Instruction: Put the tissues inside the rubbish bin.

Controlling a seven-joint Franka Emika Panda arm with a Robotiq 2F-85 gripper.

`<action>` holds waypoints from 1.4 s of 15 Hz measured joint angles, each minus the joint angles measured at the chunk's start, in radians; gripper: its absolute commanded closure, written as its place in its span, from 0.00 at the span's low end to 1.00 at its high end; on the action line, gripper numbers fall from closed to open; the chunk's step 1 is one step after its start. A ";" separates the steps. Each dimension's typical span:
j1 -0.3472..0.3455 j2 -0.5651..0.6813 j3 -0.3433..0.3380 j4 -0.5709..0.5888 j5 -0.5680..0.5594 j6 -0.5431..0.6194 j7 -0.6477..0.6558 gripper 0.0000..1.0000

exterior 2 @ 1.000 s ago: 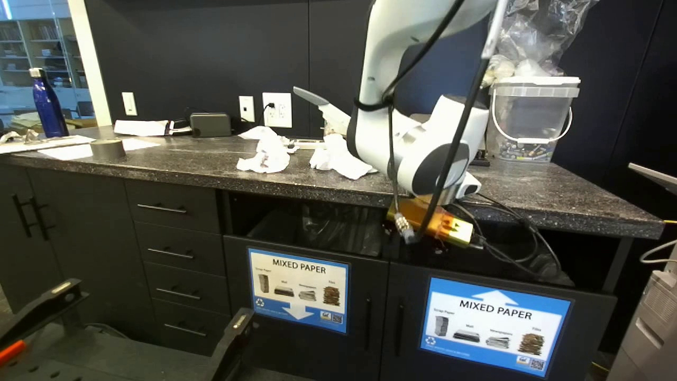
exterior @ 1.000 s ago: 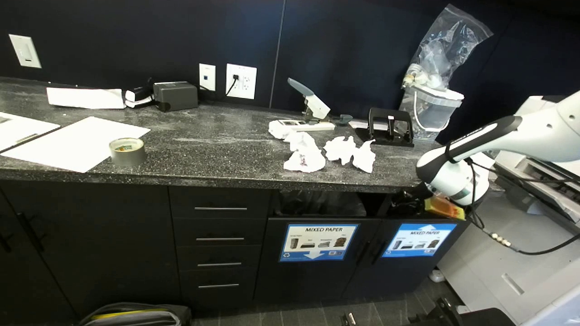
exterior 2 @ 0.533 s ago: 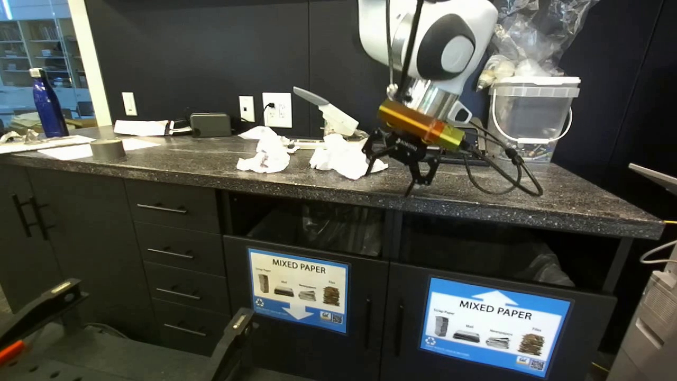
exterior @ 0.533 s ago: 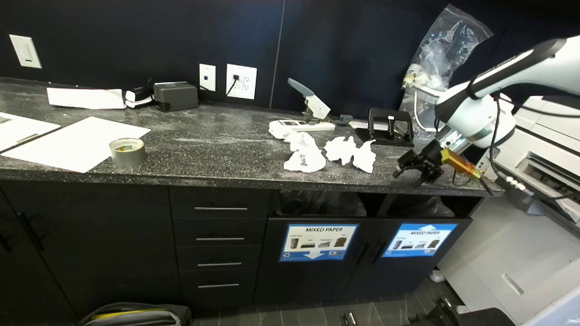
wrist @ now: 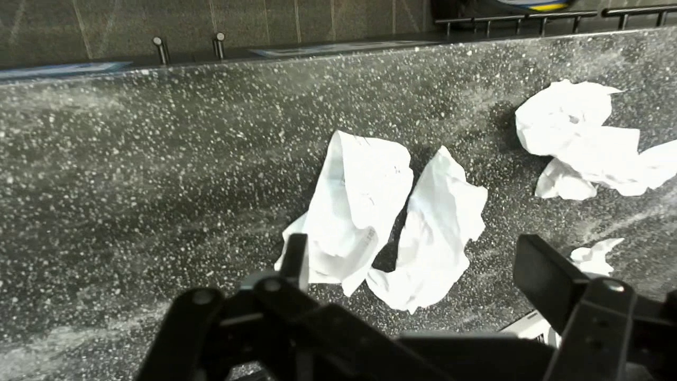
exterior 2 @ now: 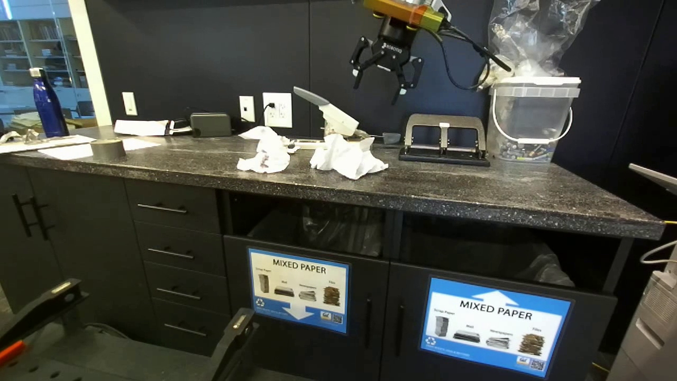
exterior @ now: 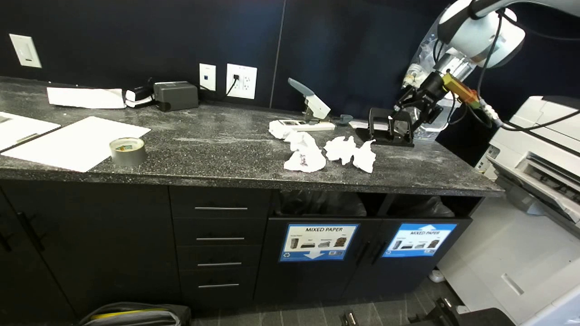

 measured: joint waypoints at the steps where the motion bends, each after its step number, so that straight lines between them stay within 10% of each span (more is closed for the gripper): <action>1: 0.049 0.020 -0.039 0.042 -0.004 -0.025 0.027 0.00; 7: 0.233 0.217 -0.185 0.206 -0.073 -0.035 0.182 0.00; 21: 0.285 0.409 -0.208 0.352 -0.118 0.060 0.252 0.00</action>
